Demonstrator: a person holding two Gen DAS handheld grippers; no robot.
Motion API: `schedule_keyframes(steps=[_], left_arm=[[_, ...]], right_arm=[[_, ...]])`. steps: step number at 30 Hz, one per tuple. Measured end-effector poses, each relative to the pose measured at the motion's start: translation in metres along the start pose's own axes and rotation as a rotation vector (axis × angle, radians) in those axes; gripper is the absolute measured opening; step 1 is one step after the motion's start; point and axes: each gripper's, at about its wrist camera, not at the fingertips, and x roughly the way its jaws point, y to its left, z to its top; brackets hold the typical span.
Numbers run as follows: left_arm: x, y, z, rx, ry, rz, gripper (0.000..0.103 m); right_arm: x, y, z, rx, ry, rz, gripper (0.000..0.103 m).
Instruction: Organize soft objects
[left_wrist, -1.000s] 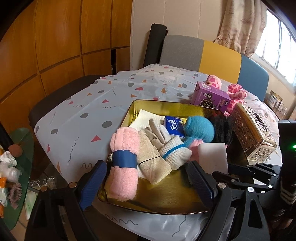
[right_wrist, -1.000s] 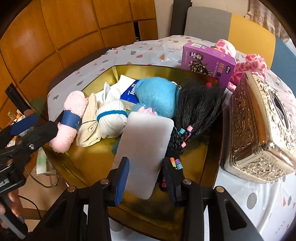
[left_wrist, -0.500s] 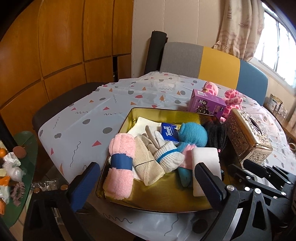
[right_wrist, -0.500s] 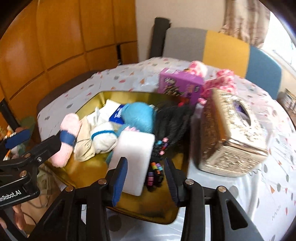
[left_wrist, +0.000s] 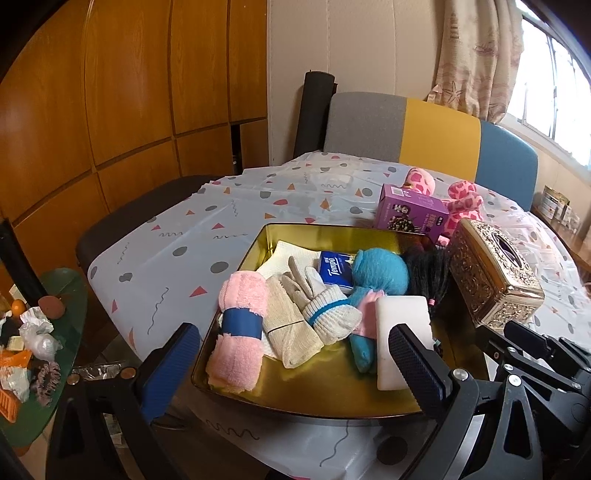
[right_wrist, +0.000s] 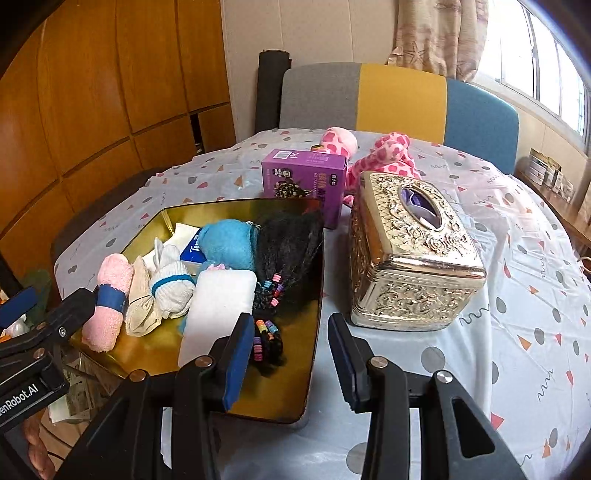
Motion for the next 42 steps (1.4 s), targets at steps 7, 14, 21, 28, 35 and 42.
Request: schedule_keyframes(steps=[7, 14, 21, 28, 35, 42], left_arm=[[-0.0019, -0.0022, -0.0007, 0.006, 0.001, -0.002, 0.103], [-0.0018, -0.0044, -0.0013, 0.013, 0.003, -0.006, 0.103], [-0.0013, -0.0039, -0.0015, 0.011, 0.009, -0.008, 0.103], [-0.0006, -0.0043, -0.0022, 0.016, 0.013, -0.01, 0.103], [-0.0001, -0.005, -0.0024, 0.019, 0.015, -0.011, 0.103], [0.0006, -0.006, -0.0029, 0.023, 0.022, -0.013, 0.103]], right_arm=[[-0.0035, -0.001, -0.0007, 0.004, -0.012, -0.003, 0.042], [-0.0046, -0.0028, -0.0009, 0.009, -0.015, -0.006, 0.042], [-0.0041, -0.0031, -0.001, 0.01, -0.014, -0.007, 0.042], [-0.0047, -0.0031, -0.0012, 0.012, -0.014, -0.007, 0.042], [-0.0052, -0.0041, -0.0006, 0.015, -0.017, -0.008, 0.042], [-0.005, -0.0051, -0.0006, 0.018, -0.015, -0.009, 0.042]])
